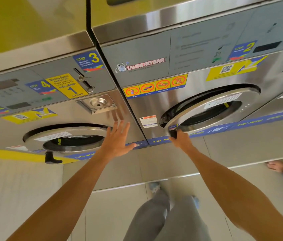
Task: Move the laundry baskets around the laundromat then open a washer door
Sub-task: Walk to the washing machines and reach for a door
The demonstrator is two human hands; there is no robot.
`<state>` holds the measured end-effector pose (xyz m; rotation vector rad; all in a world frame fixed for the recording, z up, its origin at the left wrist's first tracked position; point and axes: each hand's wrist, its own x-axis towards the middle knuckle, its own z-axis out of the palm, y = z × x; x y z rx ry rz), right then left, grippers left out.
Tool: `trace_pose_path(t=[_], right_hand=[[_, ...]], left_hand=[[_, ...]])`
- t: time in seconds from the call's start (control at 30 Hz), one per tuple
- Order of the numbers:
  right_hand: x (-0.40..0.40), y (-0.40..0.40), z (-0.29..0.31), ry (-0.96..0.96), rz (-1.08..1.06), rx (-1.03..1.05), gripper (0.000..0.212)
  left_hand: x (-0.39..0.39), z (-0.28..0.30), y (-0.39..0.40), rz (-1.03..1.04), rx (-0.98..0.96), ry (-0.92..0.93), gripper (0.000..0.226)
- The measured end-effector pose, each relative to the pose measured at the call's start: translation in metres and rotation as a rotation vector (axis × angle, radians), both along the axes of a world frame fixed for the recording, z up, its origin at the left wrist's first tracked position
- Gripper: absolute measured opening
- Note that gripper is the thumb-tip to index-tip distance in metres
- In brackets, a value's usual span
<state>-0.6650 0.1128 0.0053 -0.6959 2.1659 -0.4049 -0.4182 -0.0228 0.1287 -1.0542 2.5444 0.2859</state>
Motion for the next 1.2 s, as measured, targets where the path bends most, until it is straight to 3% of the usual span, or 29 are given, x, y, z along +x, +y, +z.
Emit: trace_pose_path(t=[0.17,0.4,0.63,0.7,0.77,0.83,1.0,1.1,1.2], right_hand=[[0.006,0.044,-0.002,-0.017,0.027,-0.059,0.054],[0.004,0.131,0.002,-0.012,0.033,0.023,0.048],[-0.029,0.236,0.005,0.007,0.068,0.131,0.033],[-0.041,0.271,0.008,0.031,0.083,0.174,0.049],[-0.051,0.304,0.017,0.103,0.108,0.234,0.083],[-0.063,0.333,0.021,0.153,0.044,0.217,0.092],[-0.088,0.385,0.029,0.275,-0.053,0.23,0.08],[-0.104,0.402,0.029,0.246,-0.269,0.207,0.067],[-0.134,0.422,0.018,0.26,-0.437,0.079,0.072]], left_hand=[[-0.017,0.007,0.013,-0.07,-0.073,-0.007,0.093],[-0.073,0.027,0.026,-0.439,-0.14,0.032,0.083],[-0.099,0.041,0.029,-0.469,-0.258,-0.081,0.086],[-0.098,0.038,0.033,-0.43,-0.255,-0.093,0.088],[-0.101,0.036,0.036,-0.38,-0.228,-0.093,0.09],[-0.104,0.035,0.038,-0.333,-0.198,-0.074,0.091],[-0.11,0.031,0.039,-0.26,-0.192,-0.059,0.092],[-0.112,0.029,0.037,-0.246,-0.184,-0.068,0.091],[-0.113,0.029,0.036,-0.243,-0.177,-0.061,0.091]])
